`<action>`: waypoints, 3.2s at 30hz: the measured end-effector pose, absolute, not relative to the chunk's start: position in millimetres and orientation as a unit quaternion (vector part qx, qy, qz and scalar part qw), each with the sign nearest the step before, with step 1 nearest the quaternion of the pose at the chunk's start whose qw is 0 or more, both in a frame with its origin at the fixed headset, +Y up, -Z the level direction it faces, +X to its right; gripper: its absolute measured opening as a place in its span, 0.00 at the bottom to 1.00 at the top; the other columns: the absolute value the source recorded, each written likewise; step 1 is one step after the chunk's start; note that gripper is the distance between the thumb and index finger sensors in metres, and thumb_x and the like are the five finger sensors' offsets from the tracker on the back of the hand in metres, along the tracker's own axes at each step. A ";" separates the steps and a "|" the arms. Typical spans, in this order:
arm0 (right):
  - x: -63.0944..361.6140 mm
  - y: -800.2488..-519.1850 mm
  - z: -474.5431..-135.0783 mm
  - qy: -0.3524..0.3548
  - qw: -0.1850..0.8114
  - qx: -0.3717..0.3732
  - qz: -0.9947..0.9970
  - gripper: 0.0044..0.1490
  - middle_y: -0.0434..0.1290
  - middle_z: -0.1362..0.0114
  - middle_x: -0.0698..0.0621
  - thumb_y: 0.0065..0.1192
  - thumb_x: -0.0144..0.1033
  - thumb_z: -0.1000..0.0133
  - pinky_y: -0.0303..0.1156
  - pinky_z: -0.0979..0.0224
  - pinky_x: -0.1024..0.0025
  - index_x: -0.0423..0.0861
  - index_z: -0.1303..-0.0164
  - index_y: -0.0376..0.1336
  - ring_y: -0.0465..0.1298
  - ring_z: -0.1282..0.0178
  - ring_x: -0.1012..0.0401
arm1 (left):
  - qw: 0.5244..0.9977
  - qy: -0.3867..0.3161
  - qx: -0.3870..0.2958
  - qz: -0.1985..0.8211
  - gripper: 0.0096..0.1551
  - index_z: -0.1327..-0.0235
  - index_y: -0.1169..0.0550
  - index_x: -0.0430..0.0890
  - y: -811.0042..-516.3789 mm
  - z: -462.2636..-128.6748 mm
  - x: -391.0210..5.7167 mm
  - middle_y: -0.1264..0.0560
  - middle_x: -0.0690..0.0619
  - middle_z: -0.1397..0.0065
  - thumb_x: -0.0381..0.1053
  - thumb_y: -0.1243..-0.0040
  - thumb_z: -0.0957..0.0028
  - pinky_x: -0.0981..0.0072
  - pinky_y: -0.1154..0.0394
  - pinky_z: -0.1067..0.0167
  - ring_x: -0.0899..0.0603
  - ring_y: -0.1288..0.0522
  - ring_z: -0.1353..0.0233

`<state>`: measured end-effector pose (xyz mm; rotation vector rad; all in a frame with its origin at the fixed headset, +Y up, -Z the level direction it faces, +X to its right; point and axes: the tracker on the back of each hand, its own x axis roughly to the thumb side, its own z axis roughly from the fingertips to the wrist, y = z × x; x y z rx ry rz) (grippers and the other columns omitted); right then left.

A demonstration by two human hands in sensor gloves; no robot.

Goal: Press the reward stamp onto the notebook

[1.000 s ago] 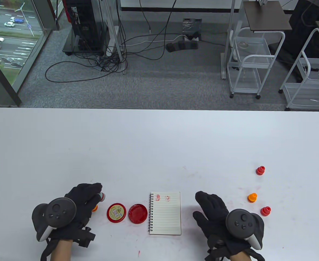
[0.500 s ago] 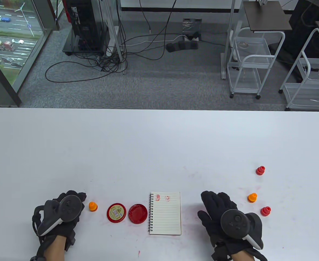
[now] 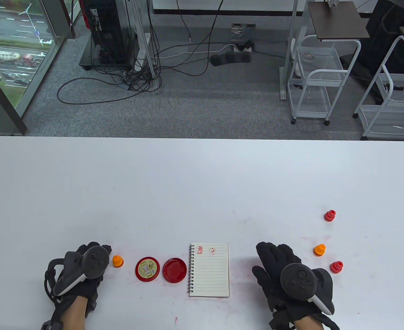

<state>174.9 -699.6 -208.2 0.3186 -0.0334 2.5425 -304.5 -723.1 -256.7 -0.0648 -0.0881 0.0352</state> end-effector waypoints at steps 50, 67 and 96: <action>197.9 -697.4 -212.1 -0.029 0.286 0.080 0.954 0.42 0.61 0.18 0.37 0.60 0.46 0.46 0.52 0.30 0.19 0.43 0.22 0.56 0.53 0.22 0.26 | 0.963 -0.198 -0.013 0.180 0.45 0.18 0.29 0.48 -694.2 -226.8 -189.4 0.33 0.39 0.16 0.68 0.46 0.48 0.32 0.32 0.30 0.29 0.30 0.23; 315.6 -658.5 -234.2 -0.052 0.170 -0.043 0.983 0.42 0.63 0.19 0.38 0.63 0.44 0.47 0.58 0.29 0.26 0.43 0.24 0.57 0.58 0.23 0.29 | 0.961 -0.198 0.017 0.190 0.43 0.21 0.27 0.47 -686.3 -224.3 -193.8 0.30 0.39 0.18 0.67 0.46 0.47 0.35 0.30 0.31 0.30 0.27 0.25; 352.5 -758.3 -231.4 0.100 0.180 -0.171 0.964 0.41 0.55 0.22 0.44 0.69 0.42 0.52 0.54 0.27 0.34 0.49 0.28 0.56 0.52 0.26 0.36 | 0.966 -0.180 0.008 0.184 0.40 0.23 0.25 0.47 -686.2 -224.2 -193.1 0.28 0.39 0.20 0.65 0.46 0.46 0.36 0.29 0.32 0.31 0.26 0.27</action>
